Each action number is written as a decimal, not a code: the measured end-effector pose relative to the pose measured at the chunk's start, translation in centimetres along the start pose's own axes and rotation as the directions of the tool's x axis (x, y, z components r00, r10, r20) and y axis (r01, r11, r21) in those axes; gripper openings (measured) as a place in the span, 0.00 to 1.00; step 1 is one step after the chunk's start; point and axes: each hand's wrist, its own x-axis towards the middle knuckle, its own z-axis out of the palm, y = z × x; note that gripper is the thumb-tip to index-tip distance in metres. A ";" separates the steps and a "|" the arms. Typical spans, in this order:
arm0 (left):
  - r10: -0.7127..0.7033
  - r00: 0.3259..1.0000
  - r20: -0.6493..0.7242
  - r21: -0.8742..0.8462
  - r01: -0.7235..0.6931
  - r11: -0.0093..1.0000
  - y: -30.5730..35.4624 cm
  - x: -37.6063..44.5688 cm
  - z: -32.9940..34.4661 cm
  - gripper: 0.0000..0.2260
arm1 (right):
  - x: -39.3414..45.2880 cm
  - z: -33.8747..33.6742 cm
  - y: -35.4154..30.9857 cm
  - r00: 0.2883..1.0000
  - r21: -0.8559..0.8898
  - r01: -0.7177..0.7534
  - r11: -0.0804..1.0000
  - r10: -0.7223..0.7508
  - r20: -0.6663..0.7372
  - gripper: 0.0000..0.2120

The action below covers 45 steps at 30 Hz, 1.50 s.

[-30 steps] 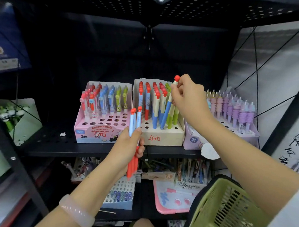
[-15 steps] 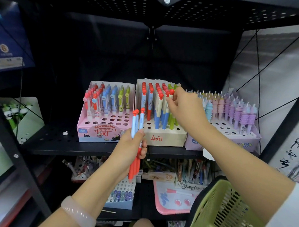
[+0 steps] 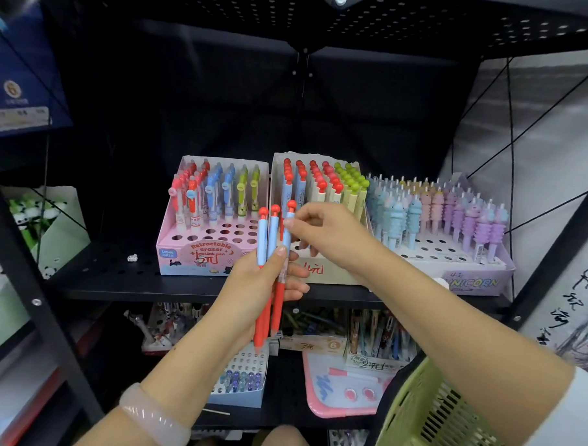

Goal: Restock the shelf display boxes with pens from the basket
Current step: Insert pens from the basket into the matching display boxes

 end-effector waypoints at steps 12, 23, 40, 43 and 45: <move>-0.050 0.997 -0.062 0.118 0.057 0.991 -0.1 -0.2 -2.7 0.11 | 4.2 -2.1 -0.4 0.857 -0.459 0.057 0.887 -0.279 -0.433 0.08; -0.034 0.998 -0.058 0.067 0.038 0.997 0.3 -0.5 -2.7 0.09 | 4.8 -1.3 -0.2 0.882 -0.704 -0.047 0.709 -0.302 -0.363 0.08; -0.041 0.993 -0.106 0.085 0.050 0.995 0.8 -0.5 -2.2 0.10 | 1.9 0.4 -2.7 0.952 -0.177 0.101 0.979 -0.147 -0.270 0.11; -0.094 0.987 -0.130 0.136 0.112 0.984 0.6 -0.7 -3.1 0.10 | 2.4 -0.5 -2.6 0.892 -0.270 0.133 0.954 -0.234 -0.388 0.09; -0.123 0.984 -0.128 0.138 0.140 0.980 0.5 -0.8 -3.4 0.09 | 2.6 -0.2 -2.0 0.900 -0.374 0.112 0.921 -0.253 -0.355 0.08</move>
